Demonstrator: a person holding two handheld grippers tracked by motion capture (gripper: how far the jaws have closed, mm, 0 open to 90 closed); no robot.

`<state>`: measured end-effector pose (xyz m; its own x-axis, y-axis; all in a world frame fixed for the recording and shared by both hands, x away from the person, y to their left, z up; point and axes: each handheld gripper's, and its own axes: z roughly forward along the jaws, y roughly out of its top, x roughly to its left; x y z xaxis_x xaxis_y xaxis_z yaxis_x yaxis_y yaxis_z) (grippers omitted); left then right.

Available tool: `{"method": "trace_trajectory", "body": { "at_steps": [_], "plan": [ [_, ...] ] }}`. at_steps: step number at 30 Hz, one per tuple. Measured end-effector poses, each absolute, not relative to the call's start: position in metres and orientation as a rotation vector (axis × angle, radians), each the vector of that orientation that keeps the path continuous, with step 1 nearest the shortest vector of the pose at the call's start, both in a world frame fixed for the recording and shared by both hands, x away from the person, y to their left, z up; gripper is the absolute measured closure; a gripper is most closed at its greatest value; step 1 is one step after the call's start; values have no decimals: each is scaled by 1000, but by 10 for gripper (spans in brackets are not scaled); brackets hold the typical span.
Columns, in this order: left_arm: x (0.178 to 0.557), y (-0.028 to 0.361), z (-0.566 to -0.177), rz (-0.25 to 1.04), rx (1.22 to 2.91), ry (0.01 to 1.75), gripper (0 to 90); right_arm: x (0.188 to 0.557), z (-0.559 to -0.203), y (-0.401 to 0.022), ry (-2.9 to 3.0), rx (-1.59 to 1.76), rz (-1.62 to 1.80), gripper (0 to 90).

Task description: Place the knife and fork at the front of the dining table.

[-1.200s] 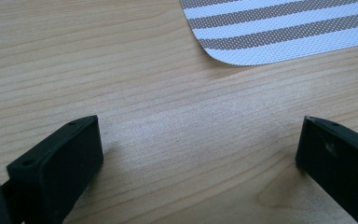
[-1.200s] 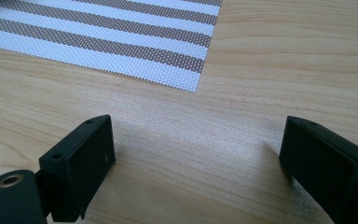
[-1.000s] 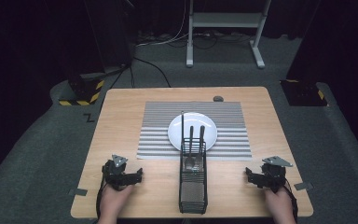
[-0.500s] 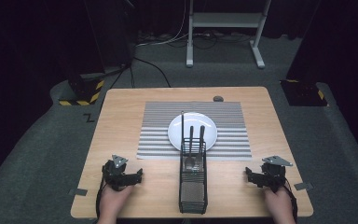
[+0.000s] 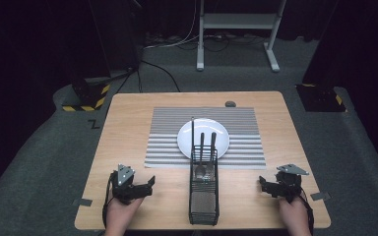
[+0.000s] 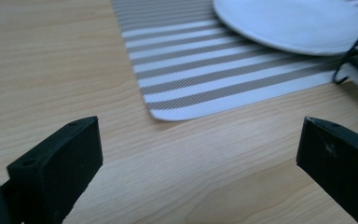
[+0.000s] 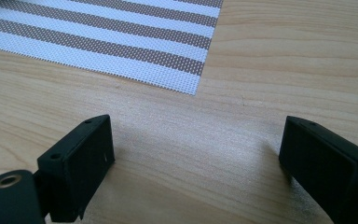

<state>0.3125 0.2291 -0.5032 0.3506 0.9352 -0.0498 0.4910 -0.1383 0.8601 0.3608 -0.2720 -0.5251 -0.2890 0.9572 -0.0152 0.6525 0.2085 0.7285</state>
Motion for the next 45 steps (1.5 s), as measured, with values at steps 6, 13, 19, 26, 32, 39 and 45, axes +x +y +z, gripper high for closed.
{"method": "trace_trajectory", "body": {
  "at_steps": [6, 13, 19, 26, 32, 39, 45],
  "plan": [
    [307, 218, -493, 610, 1725, 1169, 10, 361, -525, -272, 2022, 1489, 862, 98],
    [299, 211, -482, 566, 1643, 1077, 17, 361, -525, -272, 2022, 1488, 862, 98],
    [297, 204, -472, 574, 1601, 1036, 31, 361, -525, -272, 2022, 1489, 861, 98],
    [301, 186, -454, 631, 1585, 987, 22, 361, -525, -272, 2023, 1488, 862, 98],
    [300, 173, -444, 688, 1565, 951, 36, 361, -525, -272, 2022, 1488, 862, 99],
    [307, 158, -437, 718, 1549, 913, 71, 361, -525, -272, 2027, 1486, 867, 101],
    [321, 141, -431, 724, 1536, 911, 105, 361, -525, -272, 2027, 1485, 867, 102]
  ]
}}
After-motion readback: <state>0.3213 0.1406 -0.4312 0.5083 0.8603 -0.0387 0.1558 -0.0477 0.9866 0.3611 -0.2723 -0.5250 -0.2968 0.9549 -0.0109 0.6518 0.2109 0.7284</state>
